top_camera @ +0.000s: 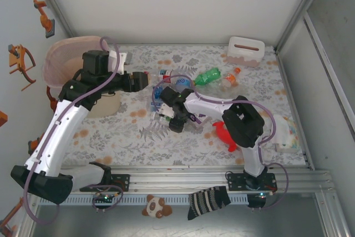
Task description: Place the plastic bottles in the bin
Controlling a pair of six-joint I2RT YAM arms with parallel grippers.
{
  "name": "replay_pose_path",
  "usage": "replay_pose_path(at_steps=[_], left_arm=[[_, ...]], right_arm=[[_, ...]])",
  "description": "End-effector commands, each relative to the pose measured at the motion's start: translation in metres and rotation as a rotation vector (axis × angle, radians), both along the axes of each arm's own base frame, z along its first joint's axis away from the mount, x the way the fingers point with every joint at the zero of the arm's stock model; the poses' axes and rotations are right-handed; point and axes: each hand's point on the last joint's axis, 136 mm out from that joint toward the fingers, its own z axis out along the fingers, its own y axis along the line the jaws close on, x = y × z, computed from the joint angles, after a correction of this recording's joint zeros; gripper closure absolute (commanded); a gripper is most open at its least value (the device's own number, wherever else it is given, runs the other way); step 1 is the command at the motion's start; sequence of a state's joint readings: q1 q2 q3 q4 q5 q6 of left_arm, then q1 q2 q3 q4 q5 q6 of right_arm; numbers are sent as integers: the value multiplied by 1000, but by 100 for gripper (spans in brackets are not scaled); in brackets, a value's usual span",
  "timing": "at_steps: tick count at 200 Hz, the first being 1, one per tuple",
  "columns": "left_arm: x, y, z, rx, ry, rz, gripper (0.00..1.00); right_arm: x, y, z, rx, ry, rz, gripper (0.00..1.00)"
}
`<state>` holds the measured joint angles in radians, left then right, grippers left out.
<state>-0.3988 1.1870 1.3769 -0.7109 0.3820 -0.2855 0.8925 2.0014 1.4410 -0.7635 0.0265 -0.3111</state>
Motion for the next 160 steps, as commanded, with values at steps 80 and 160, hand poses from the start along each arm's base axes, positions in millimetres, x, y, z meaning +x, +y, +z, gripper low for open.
replay_pose_path(at_steps=[80, 160], left_arm=[[-25, -8, 81, -220, -251, -69, 28], [-37, -30, 107, -325, -275, -100, 28]], right_arm=[[-34, -1, 120, 404, -44, -147, 45], [-2, -32, 259, 853, -484, -396, 51]])
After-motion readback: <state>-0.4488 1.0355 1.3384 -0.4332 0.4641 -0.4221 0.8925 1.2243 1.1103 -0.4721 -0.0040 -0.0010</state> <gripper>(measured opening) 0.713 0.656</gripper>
